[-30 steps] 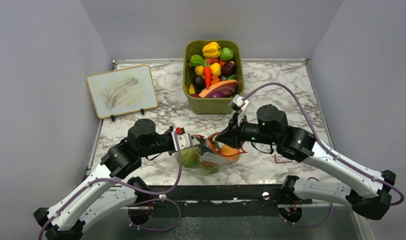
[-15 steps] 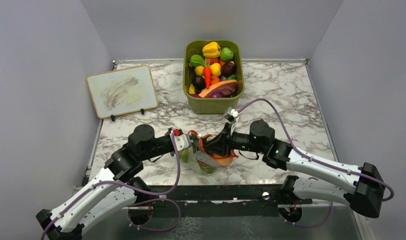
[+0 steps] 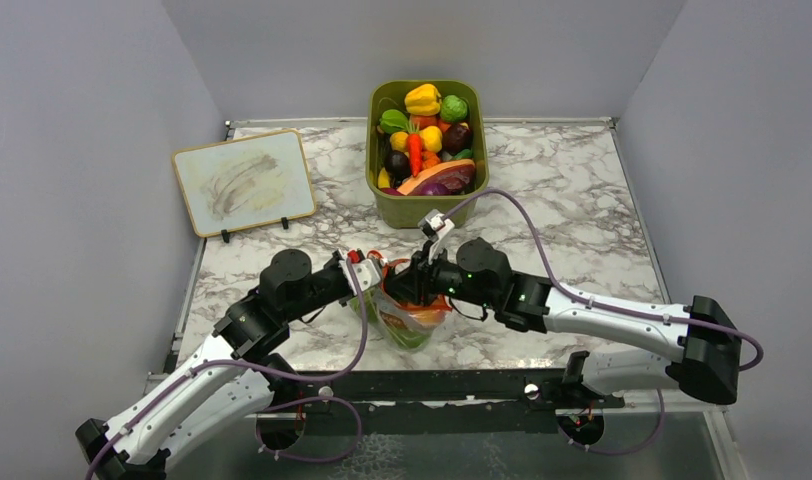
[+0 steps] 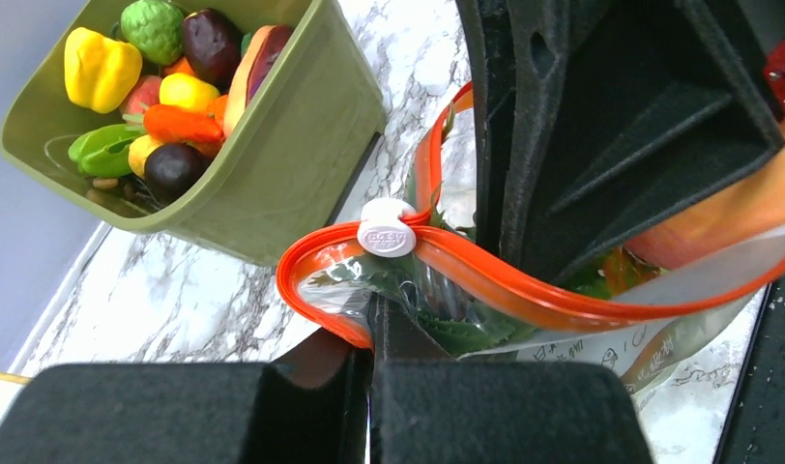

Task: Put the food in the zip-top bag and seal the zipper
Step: Adjust the zipper food storage bag at the center of the board.

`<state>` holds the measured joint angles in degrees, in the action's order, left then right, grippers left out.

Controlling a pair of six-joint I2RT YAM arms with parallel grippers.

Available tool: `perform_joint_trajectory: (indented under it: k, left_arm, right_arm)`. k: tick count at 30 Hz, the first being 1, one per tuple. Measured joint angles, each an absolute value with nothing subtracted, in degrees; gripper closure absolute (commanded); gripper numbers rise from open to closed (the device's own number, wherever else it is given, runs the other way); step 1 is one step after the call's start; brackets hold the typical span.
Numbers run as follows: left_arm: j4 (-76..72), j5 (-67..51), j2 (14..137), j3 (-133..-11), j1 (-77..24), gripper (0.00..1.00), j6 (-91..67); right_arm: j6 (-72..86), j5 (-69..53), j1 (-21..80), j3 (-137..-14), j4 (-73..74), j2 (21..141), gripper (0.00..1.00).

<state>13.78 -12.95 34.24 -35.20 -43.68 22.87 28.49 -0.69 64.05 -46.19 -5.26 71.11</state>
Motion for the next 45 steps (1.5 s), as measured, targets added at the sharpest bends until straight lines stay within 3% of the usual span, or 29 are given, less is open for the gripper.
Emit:
perform_joint_trajectory:
  k: [14, 24, 32, 37, 45]
  left_arm:
    - [11.0, -14.4, 32.1, -35.2, -44.7, 1.0, 21.2]
    - [12.0, -14.1, 31.9, -34.5, -44.3, 1.0, 20.6]
    - [16.1, -4.4, 31.2, -34.3, -43.6, 1.0, 23.3]
    - [16.3, -3.9, 30.5, -34.3, -44.0, 1.0, 24.6]
    - [9.2, -9.8, 27.3, -32.2, -44.8, 1.0, 25.9]
  right_arm:
    - [28.8, 6.2, 66.8, -50.4, 8.7, 60.9, 0.74]
    - [29.4, 6.9, 66.8, -50.6, 2.3, 70.7, 0.76]
    - [32.8, 14.7, 69.5, -55.0, 0.3, 80.8, 0.78]
    - [33.3, 15.4, 70.3, -55.7, 2.4, 78.1, 0.66]
    - [26.9, 8.2, 71.3, -68.6, 25.5, 70.7, 0.48]
